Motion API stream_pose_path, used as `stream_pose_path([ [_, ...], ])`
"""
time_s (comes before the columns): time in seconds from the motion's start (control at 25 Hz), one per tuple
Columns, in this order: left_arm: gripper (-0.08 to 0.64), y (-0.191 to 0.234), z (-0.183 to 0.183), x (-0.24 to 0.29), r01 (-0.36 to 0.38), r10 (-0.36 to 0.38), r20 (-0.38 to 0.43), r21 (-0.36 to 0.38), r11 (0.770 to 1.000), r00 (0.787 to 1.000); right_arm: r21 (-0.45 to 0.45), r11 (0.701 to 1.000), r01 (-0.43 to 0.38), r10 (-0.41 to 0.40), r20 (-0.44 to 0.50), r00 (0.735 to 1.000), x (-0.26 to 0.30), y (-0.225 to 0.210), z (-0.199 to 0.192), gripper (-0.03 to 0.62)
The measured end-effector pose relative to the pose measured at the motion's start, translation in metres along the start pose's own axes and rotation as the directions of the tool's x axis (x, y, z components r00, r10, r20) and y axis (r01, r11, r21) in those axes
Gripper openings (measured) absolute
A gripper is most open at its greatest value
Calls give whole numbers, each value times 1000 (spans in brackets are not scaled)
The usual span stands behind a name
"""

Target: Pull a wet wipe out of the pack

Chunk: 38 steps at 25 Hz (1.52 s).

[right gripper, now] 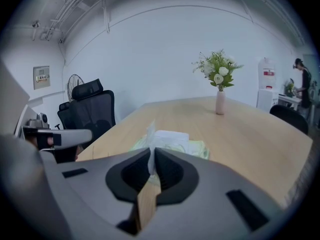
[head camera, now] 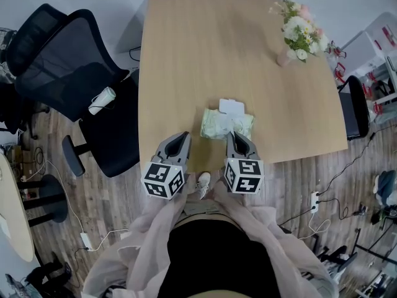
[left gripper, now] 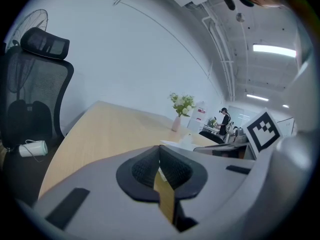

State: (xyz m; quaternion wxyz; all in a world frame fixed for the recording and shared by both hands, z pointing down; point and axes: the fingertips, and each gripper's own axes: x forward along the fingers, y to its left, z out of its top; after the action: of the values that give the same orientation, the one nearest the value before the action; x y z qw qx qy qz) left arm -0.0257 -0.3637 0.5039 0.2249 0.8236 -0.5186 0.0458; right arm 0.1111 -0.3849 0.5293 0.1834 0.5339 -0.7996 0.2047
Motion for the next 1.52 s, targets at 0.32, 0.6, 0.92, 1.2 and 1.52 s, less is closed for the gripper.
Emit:
stream_pose_path([
  [0.32, 11, -6, 0, 2, 25, -25, -7, -12, 1000, 1000, 20, 1000, 12, -13, 19, 1000, -7, -5, -1, 15],
  [0.6, 11, -22, 0, 13, 36, -37, -9, -21, 999, 999, 39, 999, -4, 3, 14, 1000, -13, -17, 0, 15],
  [0.92, 11, -42, -5, 16, 31, -31, -10, -8, 999, 999, 38, 999, -35, 34, 16, 999, -23, -24, -1, 15],
  [1.2, 11, -48, -8, 15, 5, -5, -8, -4, 1000, 1000, 39, 997, -61, 61, 16, 998, -30, -29, -3, 15],
  [1.52, 11, -51, -12, 12, -22, 22, -1, -10, 1000, 1000, 33, 997, -72, 71, 18, 997, -35, -36, -4, 15],
])
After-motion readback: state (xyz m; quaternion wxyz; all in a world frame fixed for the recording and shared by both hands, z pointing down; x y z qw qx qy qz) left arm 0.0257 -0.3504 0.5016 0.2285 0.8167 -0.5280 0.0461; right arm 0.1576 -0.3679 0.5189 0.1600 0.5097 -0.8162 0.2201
